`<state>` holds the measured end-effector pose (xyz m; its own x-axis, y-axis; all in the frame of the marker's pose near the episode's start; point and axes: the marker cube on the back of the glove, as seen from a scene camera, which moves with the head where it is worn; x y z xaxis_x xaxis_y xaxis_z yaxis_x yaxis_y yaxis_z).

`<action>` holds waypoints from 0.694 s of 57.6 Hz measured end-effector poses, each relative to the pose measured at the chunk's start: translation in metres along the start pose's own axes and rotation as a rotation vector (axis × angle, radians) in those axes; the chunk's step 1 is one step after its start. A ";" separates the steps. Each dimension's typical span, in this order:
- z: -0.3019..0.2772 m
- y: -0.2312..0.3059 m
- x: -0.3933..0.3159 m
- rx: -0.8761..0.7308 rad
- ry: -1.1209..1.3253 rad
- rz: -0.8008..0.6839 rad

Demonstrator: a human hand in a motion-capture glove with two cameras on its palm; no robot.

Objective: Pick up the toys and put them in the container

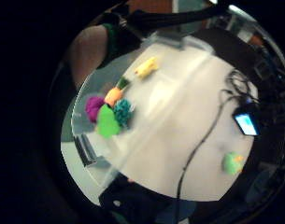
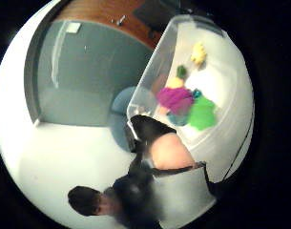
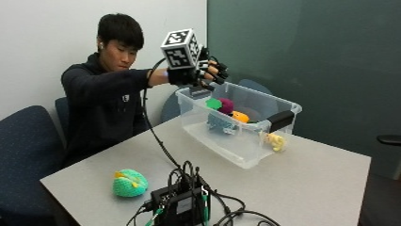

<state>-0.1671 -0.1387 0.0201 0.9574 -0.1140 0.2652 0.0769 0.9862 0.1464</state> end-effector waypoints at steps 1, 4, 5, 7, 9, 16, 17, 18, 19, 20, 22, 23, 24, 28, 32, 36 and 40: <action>-0.008 0.003 0.006 0.016 0.015 0.011; -0.028 0.016 0.028 0.047 0.067 0.051; -0.034 0.020 0.036 0.054 0.085 0.065; -0.046 0.029 0.058 0.065 0.127 0.094; -0.058 0.038 0.081 0.075 0.182 0.126; -0.081 0.081 0.161 0.008 0.361 0.294; -0.083 0.086 0.175 -0.017 0.371 0.320; -0.084 0.091 0.189 -0.042 0.378 0.338; -0.085 0.095 0.204 -0.066 0.384 0.349; -0.085 0.099 0.219 -0.088 0.388 0.356; -0.081 0.107 0.246 -0.123 0.390 0.370; -0.078 0.111 0.256 -0.136 0.388 0.383; -0.073 0.115 0.263 -0.146 0.385 0.399; -0.040 0.137 0.287 -0.161 0.398 0.499; -0.012 0.152 0.304 -0.164 0.412 0.601; 0.010 0.162 0.325 -0.164 0.418 0.639; 0.026 0.168 0.343 -0.132 0.425 0.639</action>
<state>0.1672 -0.0156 0.1599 0.8493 0.5111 -0.1321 -0.5192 0.8540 -0.0335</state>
